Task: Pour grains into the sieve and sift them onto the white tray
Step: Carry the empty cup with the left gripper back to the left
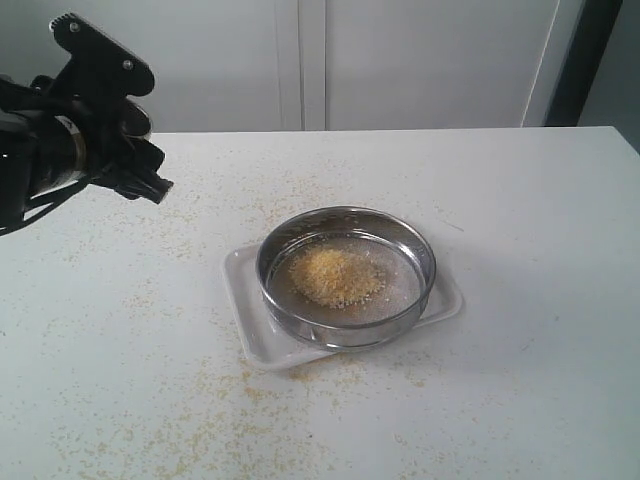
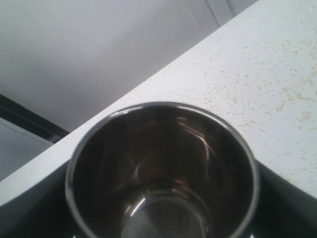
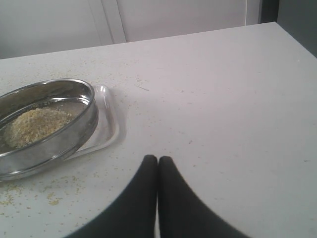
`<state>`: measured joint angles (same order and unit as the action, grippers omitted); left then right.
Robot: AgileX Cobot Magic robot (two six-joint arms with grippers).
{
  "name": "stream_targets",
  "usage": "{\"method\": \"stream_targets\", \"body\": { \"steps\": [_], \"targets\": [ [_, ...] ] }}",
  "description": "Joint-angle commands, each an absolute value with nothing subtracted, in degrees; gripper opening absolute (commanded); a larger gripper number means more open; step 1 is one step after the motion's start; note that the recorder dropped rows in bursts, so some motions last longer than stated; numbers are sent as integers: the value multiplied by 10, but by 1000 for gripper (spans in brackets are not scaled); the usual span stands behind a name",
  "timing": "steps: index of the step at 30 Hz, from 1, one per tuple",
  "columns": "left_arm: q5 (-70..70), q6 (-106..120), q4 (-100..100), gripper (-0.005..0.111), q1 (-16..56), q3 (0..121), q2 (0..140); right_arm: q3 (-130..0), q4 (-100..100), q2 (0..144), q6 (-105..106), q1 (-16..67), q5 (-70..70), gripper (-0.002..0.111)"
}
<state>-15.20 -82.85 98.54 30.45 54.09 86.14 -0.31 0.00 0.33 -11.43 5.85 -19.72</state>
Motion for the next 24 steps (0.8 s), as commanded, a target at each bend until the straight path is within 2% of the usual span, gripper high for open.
{"method": "stream_targets", "body": {
  "steps": [1,12,24],
  "targets": [
    [-130,-840,999,0,296,538,853,0,0,0,-116,56,-196,0],
    [-135,-836,999,0,296,538,845,0,0,0,-116,56,-196,0],
    [-78,-826,999,0,288,538,845,0,0,0,-116,56,-196,0]
  ]
}}
